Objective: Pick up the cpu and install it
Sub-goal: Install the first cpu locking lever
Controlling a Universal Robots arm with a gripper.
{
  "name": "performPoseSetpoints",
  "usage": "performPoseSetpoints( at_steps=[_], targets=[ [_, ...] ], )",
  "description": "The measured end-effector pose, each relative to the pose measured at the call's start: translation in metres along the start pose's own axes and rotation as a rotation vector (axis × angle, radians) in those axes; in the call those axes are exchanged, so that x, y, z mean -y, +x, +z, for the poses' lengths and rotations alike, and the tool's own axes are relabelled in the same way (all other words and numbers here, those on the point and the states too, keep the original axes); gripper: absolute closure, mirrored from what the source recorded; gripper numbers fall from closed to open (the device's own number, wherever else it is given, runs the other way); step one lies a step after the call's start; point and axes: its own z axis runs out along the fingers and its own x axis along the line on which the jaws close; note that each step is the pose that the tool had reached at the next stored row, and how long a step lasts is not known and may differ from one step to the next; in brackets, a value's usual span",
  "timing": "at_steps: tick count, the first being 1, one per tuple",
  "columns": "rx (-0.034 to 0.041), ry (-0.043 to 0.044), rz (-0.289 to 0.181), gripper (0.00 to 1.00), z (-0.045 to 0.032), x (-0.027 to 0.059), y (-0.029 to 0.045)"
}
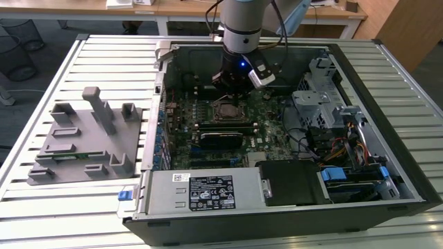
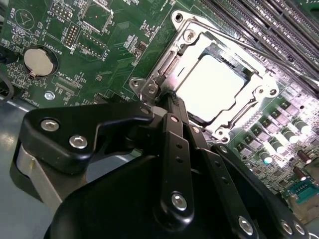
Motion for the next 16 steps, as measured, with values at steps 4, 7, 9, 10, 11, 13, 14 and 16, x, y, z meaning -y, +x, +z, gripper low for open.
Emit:
performPoseSetpoints(
  at_steps=[4,7,9,10,11,13,14,16],
  targets=[
    [-0.0001,-0.0001,0.000,0.89,-0.0058,0.0001,-0.0001],
    [-0.0004,0.0001,0.000,0.89,-0.0104,0.0001,-0.0001],
    [-0.0004,-0.0001,0.000,0.89,-0.0118,0.0004,-0.0001],
    [-0.0004,-0.0001,0.000,0.89,-0.0118,0.0009,-0.0001],
    [-0.0005,0.0000,0.000,0.89,-0.0119,0.0017,0.0000],
    [-0.0005,0.0000,0.000,0.89,-0.0118,0.0037,0.0002],
    [-0.0005,0.0000,0.000,0.89,-0.0118,0.0046,0.0007],
    [-0.0004,-0.0001,0.000,0.89,-0.0118,0.0061,0.0031]
  ],
)
